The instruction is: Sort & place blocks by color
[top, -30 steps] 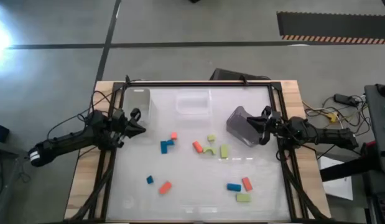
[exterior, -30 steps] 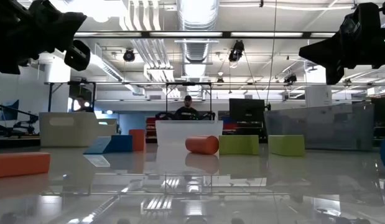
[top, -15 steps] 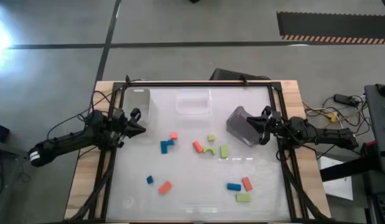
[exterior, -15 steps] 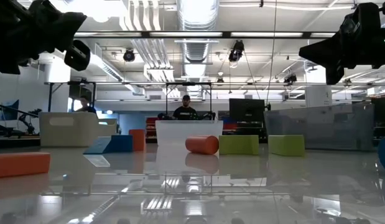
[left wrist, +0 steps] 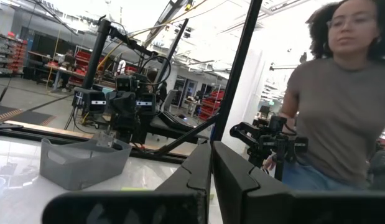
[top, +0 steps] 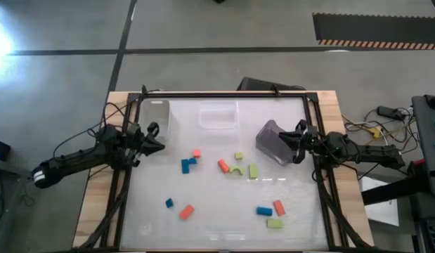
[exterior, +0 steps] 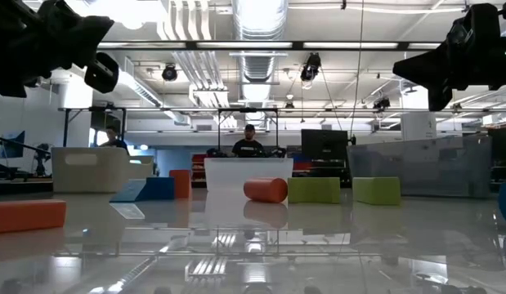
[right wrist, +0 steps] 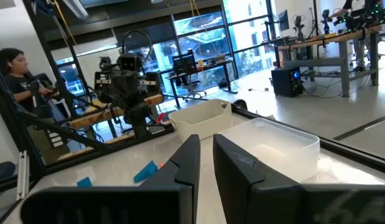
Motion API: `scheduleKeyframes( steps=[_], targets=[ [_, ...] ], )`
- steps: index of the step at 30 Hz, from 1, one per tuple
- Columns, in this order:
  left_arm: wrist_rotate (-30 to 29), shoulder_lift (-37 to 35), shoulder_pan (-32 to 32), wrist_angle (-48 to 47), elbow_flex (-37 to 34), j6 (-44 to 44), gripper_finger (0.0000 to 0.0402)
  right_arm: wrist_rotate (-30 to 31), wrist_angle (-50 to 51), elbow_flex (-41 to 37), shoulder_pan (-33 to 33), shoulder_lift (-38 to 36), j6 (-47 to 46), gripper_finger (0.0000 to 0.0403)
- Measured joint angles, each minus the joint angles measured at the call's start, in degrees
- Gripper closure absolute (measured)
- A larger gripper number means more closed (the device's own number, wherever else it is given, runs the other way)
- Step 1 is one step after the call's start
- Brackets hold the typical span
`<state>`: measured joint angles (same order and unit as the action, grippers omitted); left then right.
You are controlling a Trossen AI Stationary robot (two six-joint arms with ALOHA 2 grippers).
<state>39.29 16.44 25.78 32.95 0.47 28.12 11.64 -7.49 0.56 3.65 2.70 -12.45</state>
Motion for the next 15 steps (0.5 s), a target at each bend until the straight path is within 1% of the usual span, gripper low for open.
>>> scheduleKeyframes(
  steps=[7,9,11,13,15],
  targets=[
    [-0.02,0.00,0.00,-0.02,0.00,-0.03,0.0402,0.65,-1.12,0.01,0.03,0.00,1.04,0.0369],
    [0.00,-0.02,0.00,-0.02,0.00,-1.28,0.0402,0.57,-1.32,0.00,0.03,0.02,0.14,0.0369],
    [-0.02,-0.01,0.00,0.00,-0.01,-3.62,0.0402,0.52,-1.41,0.01,0.01,0.01,-3.20,0.0369],
    [-0.14,0.00,0.00,0.31,0.00,-5.84,0.0402,0.46,-2.53,0.01,0.01,0.02,-9.34,0.0369],
    [-0.56,0.00,0.00,2.65,-0.01,-5.96,0.0402,0.44,-4.42,0.00,0.01,0.00,-16.11,0.0369]
  ],
)
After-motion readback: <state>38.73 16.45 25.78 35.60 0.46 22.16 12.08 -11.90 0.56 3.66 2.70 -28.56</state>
